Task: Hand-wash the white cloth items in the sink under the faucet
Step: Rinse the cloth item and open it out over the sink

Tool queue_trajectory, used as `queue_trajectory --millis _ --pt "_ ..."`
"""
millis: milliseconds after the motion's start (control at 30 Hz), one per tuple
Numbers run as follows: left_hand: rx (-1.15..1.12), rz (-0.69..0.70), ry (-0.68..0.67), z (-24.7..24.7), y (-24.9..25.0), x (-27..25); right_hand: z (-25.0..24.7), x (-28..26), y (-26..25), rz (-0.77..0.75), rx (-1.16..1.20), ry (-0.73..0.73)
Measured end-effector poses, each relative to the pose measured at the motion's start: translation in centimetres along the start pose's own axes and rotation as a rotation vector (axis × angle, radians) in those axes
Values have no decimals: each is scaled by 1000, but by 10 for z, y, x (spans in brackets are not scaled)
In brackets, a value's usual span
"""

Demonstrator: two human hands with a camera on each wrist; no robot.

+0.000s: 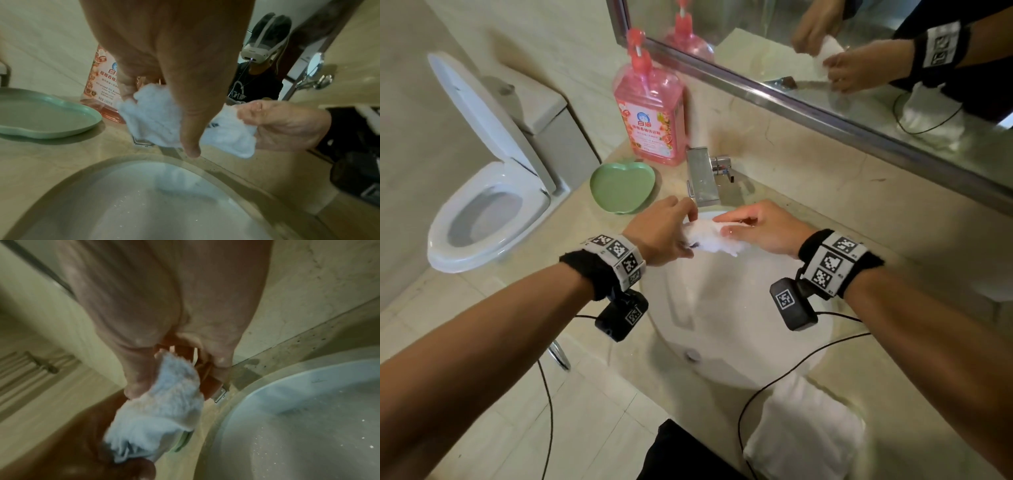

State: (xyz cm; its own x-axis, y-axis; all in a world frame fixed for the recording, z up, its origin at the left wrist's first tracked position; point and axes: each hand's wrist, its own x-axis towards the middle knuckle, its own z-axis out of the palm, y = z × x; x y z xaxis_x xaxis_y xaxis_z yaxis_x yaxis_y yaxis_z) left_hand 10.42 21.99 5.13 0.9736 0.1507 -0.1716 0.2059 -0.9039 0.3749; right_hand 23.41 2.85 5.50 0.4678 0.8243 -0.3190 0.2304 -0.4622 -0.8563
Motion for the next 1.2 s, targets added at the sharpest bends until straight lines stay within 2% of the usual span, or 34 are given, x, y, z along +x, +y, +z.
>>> queue_trajectory --millis 67,133,267,433,533,633,700,833,967,1067,1200 --pt "21 14 -2 0 -1 -3 -1 -1 -3 -9 -5 46" --pt "-25 15 -62 -1 2 -7 3 -1 -5 -43 -101 94" --pt "-395 -62 -219 -7 20 -9 9 -2 -9 -103 -201 192" --pt "-436 -83 -131 -12 22 -5 12 -3 -17 -62 14 358" --pt "-559 -133 -31 -10 14 -6 16 -3 -20 16 95 319" --pt "-791 -210 21 -12 6 -7 24 -3 -21 54 310 216" --pt "-939 -242 -21 -17 3 -10 31 -1 -25 30 373 233" --pt "-1136 -209 -153 -15 -8 -18 43 5 -33 13 359 253" --pt "-1314 -315 -172 -15 -23 -26 56 -3 -42 45 347 270" --pt "-1351 -344 -191 -19 -24 -32 67 -12 -51 95 346 354" --pt "-1380 -298 -299 -26 -16 -43 80 -25 -63 106 362 446"
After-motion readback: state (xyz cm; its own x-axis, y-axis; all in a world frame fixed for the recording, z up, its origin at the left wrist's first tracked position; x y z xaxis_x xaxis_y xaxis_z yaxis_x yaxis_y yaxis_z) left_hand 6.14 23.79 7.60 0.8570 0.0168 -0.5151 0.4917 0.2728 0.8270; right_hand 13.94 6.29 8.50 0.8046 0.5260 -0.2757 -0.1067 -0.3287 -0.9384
